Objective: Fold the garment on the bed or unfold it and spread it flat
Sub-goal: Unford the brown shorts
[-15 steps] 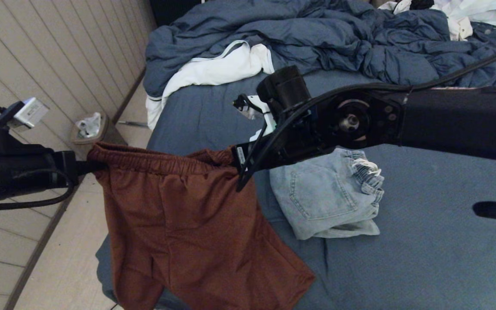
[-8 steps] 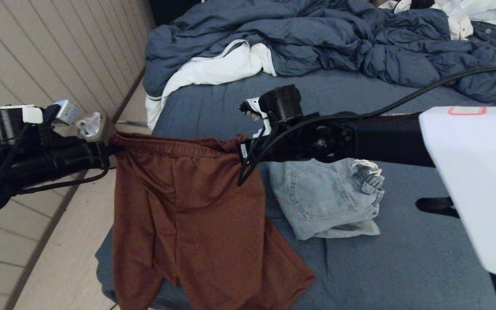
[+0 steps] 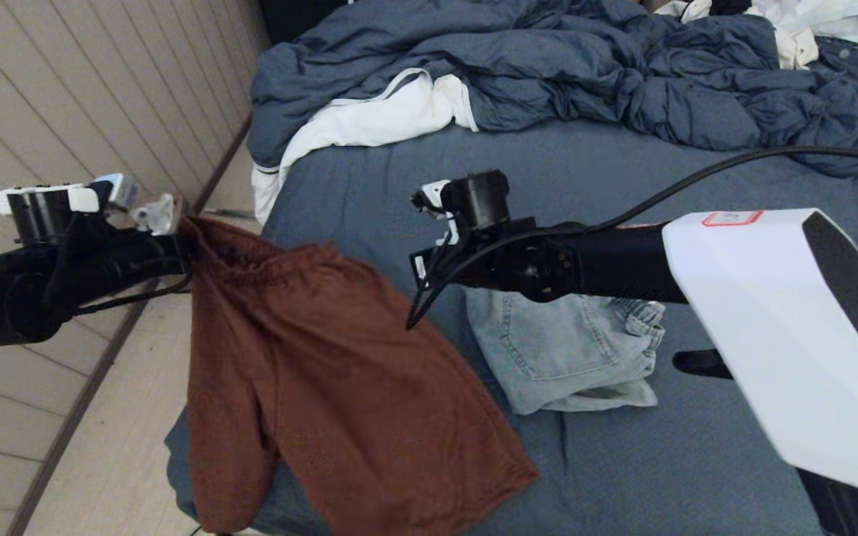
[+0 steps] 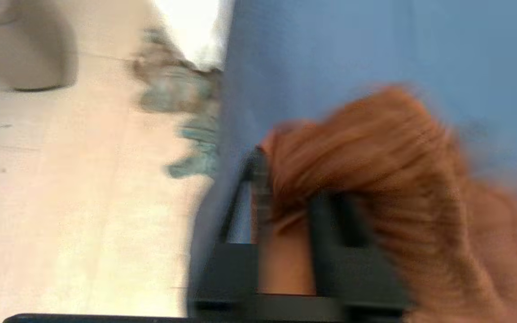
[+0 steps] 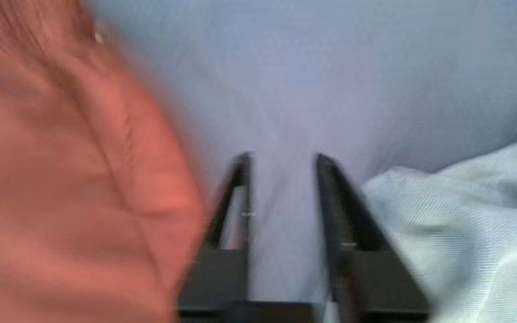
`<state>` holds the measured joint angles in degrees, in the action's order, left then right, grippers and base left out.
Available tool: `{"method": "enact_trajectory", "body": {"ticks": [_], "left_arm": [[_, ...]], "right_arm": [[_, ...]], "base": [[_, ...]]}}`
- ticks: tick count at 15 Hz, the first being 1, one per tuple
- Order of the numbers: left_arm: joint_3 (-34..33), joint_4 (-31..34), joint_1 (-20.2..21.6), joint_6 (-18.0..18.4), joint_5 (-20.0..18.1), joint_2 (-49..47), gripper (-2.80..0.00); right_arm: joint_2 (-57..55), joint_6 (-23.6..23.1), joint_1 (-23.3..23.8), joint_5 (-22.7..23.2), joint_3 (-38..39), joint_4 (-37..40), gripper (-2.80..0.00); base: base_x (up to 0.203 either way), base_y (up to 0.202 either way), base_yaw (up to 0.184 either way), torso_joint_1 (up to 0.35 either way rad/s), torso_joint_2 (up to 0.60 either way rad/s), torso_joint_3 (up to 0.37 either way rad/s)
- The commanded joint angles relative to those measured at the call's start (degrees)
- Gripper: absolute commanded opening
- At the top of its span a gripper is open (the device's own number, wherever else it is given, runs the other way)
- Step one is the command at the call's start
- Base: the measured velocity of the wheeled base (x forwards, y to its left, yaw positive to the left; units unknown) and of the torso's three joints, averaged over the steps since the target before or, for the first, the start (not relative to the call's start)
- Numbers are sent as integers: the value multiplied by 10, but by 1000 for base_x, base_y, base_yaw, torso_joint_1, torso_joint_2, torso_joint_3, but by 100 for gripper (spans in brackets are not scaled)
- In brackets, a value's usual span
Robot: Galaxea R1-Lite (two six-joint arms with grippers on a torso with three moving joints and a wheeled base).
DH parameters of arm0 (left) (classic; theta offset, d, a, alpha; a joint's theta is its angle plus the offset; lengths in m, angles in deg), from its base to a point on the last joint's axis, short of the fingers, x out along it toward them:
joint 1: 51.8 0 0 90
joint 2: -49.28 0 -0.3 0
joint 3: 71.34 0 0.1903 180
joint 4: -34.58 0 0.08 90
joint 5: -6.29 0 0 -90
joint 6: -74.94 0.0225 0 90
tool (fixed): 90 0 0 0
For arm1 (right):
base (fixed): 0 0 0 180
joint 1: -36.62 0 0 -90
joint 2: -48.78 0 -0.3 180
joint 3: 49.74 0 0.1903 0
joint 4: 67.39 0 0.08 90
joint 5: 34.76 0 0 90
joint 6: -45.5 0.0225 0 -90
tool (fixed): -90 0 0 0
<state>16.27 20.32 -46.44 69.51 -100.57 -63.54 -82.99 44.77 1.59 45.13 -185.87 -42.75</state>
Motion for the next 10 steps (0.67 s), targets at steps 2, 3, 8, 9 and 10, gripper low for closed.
{"method": "enact_trajectory", "body": {"ticks": [2,3,8,9,10], "left_arm": [[26,4,-2,-1,4,-20,0],[29,4,-2,-4,6,-19,0],[33,-2,-2,-5,10,-10,0],[35,-1,-2,-5,10,-4,0],[33,-1,-2,-5,10,2,0]], "right_arm": [[-4,-1,2,1,0,-1,0],[-3,-1,8,2,0,-7,0],[7,1,8,-1,1,-14,0],[11,1,7,-1,1,-14,0],[13,2,7,-1,1,-14,0]], "base": [[0,0,0,0,0,0],[0,0,0,0,0,0],[0,0,0,0,0,0],[0,0,0,0,0,0],[0,0,0,0,0,0]]}}
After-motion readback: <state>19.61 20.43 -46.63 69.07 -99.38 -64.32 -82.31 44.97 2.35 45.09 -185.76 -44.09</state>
